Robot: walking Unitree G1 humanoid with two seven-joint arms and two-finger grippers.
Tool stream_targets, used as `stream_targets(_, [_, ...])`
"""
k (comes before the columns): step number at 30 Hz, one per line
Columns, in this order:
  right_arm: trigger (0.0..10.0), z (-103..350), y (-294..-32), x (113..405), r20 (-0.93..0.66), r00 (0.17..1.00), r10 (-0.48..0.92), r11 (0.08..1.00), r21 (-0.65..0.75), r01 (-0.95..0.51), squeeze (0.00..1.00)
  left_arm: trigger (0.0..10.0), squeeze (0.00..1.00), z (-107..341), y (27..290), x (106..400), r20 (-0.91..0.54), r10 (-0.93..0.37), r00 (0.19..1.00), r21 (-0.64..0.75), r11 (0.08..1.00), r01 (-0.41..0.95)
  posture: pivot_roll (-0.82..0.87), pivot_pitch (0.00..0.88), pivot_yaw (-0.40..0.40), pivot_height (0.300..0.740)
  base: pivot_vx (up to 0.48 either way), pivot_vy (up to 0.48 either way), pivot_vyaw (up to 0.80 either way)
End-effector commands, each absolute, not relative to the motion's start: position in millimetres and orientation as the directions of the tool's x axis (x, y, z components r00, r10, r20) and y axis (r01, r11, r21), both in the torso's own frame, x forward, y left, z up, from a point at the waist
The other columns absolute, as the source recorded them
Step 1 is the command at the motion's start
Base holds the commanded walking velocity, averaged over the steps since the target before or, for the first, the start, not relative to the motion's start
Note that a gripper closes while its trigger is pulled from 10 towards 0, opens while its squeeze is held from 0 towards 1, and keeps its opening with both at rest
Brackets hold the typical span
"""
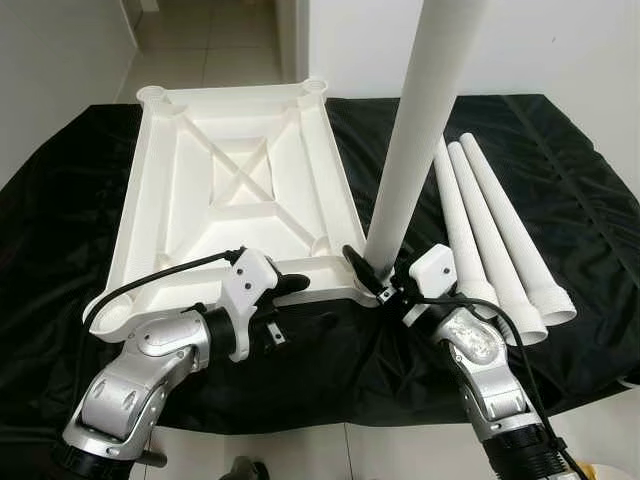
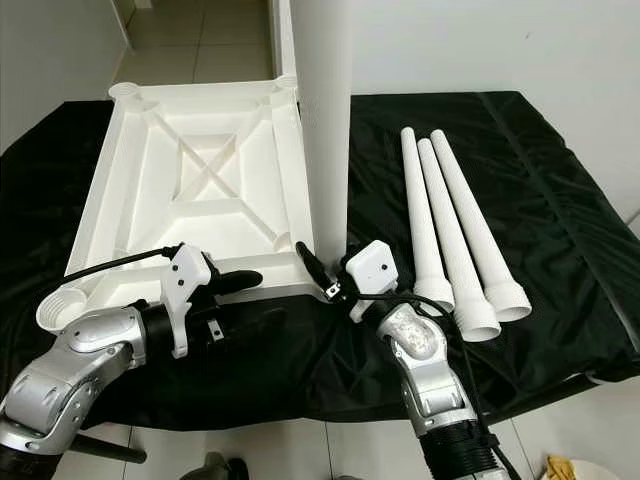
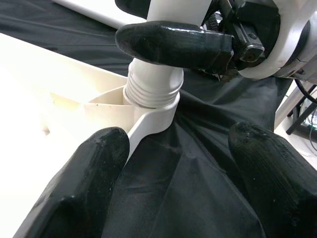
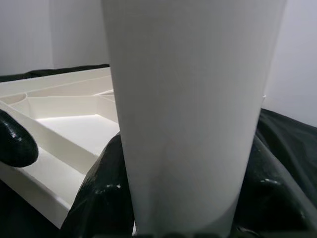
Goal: Building children table
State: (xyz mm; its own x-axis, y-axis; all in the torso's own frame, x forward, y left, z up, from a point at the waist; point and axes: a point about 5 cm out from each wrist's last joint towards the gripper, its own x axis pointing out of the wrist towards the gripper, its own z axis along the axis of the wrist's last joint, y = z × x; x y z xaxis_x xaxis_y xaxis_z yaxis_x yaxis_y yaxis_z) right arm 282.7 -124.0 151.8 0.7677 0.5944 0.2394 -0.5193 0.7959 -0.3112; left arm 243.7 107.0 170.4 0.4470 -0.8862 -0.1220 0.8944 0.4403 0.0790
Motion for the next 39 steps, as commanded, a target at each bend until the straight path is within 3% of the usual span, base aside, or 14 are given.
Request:
stream_targets(1, [10.0, 74.2, -151.8, 276.8, -0.136, 0.871, 0.472, 0.873, -0.063, -0.484, 0.00, 10.0, 0.00, 170.3, 110.2, 242.8, -0.126, -0.870, 0.478, 0.076, 0.472, 0.879, -0.03, 0.149, 0.050, 0.740, 0.000, 0.000, 0.00])
stream_targets(8, [10.0, 57.1, -158.2, 277.9, -0.240, 0.873, 0.424, 0.905, 0.080, -0.418, 0.00, 10.0, 0.00, 170.2, 110.1, 242.0, -0.128, -0.870, 0.476, 0.076, 0.470, 0.879, -0.03, 0.152, 0.051, 0.740, 0.000, 0.000, 0.00])
stream_targets(19, [10.0, 55.7, -159.8, 281.6, -0.269, 0.869, 0.414, 0.909, 0.085, -0.407, 0.00, 10.0, 0.00, 169.7, 109.5, 240.8, -0.129, -0.872, 0.473, 0.069, 0.468, 0.881, -0.03, 0.156, 0.046, 0.740, 0.000, 0.000, 0.00])
stream_targets(27, [10.0, 44.8, -162.8, 280.8, -0.326, 0.863, 0.385, 0.922, 0.175, -0.345, 0.00, 10.0, 0.00, 170.4, 109.8, 240.7, -0.125, -0.870, 0.476, 0.069, 0.471, 0.879, -0.03, 0.157, 0.046, 0.740, 0.000, 0.000, 0.00])
stream_targets(39, [10.0, 41.2, -163.5, 281.7, -0.338, 0.865, 0.370, 0.929, 0.161, -0.334, 0.00, 10.0, 0.00, 171.4, 110.3, 241.6, -0.124, -0.870, 0.477, 0.073, 0.472, 0.879, -0.02, 0.153, 0.047, 0.740, 0.000, 0.000, 0.00])
